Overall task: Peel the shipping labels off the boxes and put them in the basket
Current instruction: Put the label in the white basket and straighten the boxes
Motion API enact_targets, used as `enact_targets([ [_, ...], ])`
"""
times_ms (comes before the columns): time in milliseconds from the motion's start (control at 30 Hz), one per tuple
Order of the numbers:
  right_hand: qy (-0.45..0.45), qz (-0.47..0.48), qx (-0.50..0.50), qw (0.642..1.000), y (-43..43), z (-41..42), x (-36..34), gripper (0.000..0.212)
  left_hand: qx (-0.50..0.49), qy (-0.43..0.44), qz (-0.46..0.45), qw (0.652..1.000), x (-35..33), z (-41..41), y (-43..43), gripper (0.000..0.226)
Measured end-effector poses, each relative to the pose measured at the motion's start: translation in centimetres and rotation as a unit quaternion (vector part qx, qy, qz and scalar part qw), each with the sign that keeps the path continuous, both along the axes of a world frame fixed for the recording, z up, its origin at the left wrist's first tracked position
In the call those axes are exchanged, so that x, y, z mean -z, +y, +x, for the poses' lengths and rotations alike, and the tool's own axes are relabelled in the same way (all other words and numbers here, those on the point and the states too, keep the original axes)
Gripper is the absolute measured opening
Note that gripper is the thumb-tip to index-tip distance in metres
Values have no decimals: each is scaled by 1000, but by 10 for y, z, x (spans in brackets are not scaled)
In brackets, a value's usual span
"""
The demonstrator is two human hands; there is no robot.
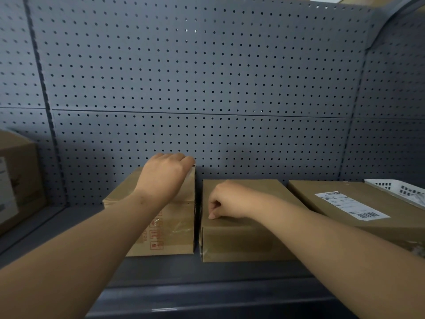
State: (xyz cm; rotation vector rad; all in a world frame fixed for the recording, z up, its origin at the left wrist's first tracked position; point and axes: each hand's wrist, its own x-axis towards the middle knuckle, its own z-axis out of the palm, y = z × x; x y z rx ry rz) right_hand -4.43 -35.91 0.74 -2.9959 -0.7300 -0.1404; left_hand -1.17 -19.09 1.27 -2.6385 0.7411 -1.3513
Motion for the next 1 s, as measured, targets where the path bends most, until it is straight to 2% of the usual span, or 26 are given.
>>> enact_targets([
  [533, -21, 5, -10, 1000, 2, 0, 6, 17, 6, 2, -8, 1000, 1, 4, -4, 46],
  [667, -56, 19, 37, 998, -4, 8, 14, 18, 5, 2, -11, 1000, 1, 7, -4, 46],
  [800, 18, 51, -8, 998, -5, 3, 12, 15, 11, -3, -13, 1000, 1, 7, -3, 45],
  [933, 7, 28, 67, 997, -20, 8, 11, 20, 13, -4, -11, 1000, 2, 8, -2, 47],
  [1000, 38, 38, 36, 998, -21, 4, 12, 16, 14, -3, -11, 1000, 2, 9, -2, 48],
])
